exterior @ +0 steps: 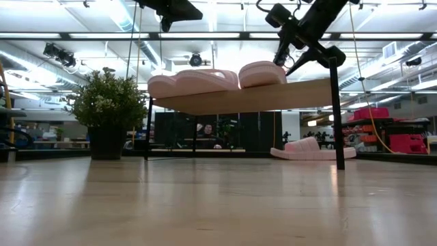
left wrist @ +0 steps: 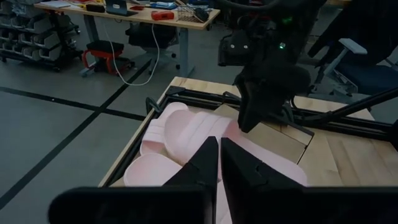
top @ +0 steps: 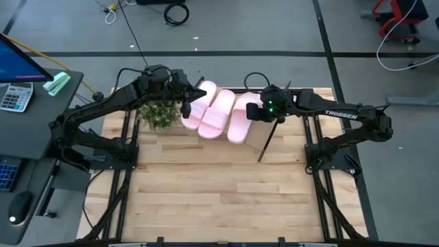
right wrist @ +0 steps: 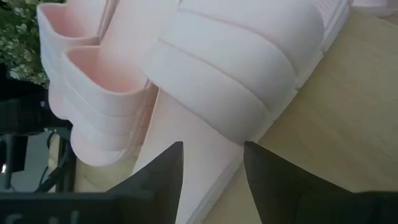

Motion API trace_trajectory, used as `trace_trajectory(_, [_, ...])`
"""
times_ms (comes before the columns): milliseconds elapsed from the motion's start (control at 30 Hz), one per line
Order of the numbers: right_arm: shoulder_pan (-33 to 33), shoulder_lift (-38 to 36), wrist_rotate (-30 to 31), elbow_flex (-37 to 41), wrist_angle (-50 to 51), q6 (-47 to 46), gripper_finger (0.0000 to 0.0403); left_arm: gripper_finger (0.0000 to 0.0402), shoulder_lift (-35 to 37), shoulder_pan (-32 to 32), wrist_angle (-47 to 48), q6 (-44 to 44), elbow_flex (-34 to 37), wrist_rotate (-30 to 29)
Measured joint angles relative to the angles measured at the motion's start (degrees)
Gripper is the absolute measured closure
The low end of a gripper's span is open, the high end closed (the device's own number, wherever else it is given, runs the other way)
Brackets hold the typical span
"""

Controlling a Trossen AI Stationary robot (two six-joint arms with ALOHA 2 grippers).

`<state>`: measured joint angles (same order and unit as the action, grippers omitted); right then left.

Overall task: Pick and place slides into the shelf
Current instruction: Put the pink slide on the shelf

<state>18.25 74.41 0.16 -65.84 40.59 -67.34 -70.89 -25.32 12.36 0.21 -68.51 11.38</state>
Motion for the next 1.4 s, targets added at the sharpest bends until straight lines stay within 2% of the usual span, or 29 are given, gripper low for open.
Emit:
trace_trajectory(367, [0.1,0.0,-2.1,0.0,-1.1,0.5,0.0229,0.0393,0.0,0.0,0.0,0.0,0.0,0.0])
trace_trajectory(700, [0.0,0.0,-6.5,0.0,-1.5,1.1,0.0228,0.0378,0.0,0.0,0.0,0.0,0.0,0.0])
trace_trajectory(933, [0.0,0.0,-8.6,0.0,-1.4,1.0,0.0229,0.0389,0.0,0.0,1.0,0.0,0.0,0.0])
trace_trajectory(1233, [1.0,-0.5,-8.9,0.0,-1.5,0.1,0.0229,0.0383,0.0,0.0,1.4,0.5,0.0,0.0])
trace_trajectory(1400, [2.7,-3.9,-8.0,0.0,-2.6,-1.3,0.0229,0.0375,0.0,0.0,1.7,0.9,0.0,0.0])
